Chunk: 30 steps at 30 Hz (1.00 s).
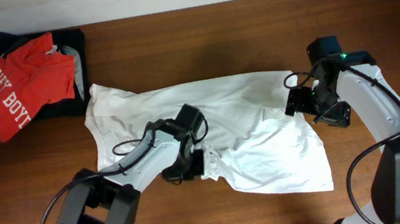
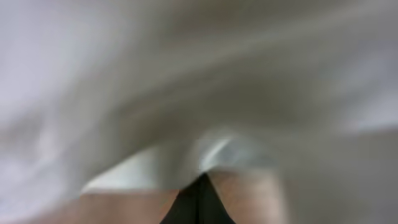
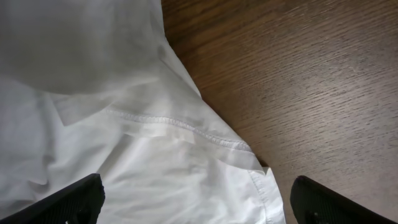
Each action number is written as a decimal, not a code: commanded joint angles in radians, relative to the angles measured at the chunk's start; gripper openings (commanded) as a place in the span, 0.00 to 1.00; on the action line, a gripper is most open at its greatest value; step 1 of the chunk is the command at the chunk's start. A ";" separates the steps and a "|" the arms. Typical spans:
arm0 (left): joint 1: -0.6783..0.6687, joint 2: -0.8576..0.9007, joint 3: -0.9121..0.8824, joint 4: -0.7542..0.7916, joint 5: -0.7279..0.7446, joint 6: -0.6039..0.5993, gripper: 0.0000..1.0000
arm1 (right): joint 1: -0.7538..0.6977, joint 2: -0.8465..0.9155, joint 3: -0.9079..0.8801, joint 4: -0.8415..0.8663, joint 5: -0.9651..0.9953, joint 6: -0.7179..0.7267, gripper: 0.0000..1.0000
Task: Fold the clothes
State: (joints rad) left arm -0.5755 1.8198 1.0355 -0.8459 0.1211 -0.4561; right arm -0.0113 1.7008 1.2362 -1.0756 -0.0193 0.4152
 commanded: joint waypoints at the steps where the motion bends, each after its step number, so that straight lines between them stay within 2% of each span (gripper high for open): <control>1: 0.034 0.058 -0.050 -0.061 -0.077 -0.002 0.01 | 0.005 -0.005 -0.003 -0.002 0.005 0.000 0.99; 6: 0.046 -0.016 -0.049 -0.049 -0.076 -0.002 0.00 | 0.005 -0.005 -0.003 0.000 0.005 0.000 0.99; 7: 0.046 -0.043 -0.049 -0.047 -0.068 -0.002 0.06 | 0.005 -0.005 -0.003 0.002 0.005 0.000 0.99; 8: 0.046 -0.060 -0.049 -0.045 -0.037 -0.002 0.57 | 0.005 -0.005 -0.003 0.003 0.005 0.000 0.99; 9: 0.045 -0.057 -0.051 -0.038 0.010 -0.002 0.79 | 0.005 -0.005 -0.003 0.003 0.005 0.000 0.99; 11: 0.045 -0.056 -0.056 0.005 0.111 -0.039 0.80 | 0.005 -0.005 -0.003 0.003 0.005 0.000 0.99; 13: 0.046 -0.056 -0.056 0.019 0.115 -0.095 0.79 | 0.005 -0.005 -0.003 -0.002 0.005 0.000 0.99; 17: 0.046 -0.056 -0.081 0.053 0.039 -0.255 0.64 | 0.005 -0.005 -0.003 -0.002 0.005 0.000 0.99; 22: 0.045 -0.052 -0.089 0.129 -0.014 -0.389 0.63 | 0.005 -0.005 -0.003 -0.002 0.005 0.000 0.99; 25: 0.045 -0.052 -0.089 0.162 -0.015 -0.392 0.56 | 0.005 -0.005 -0.003 -0.002 0.006 0.000 0.99; 28: 0.015 -0.034 -0.090 0.162 -0.060 -0.392 0.56 | 0.005 -0.005 -0.003 0.002 0.005 0.000 0.99; 30: -0.033 0.029 -0.090 0.179 -0.059 -0.392 0.49 | 0.005 -0.005 -0.003 0.002 0.005 0.000 0.99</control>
State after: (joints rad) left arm -0.5659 1.7580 0.9730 -0.6971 0.0776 -0.8387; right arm -0.0113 1.7008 1.2362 -1.0729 -0.0189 0.4149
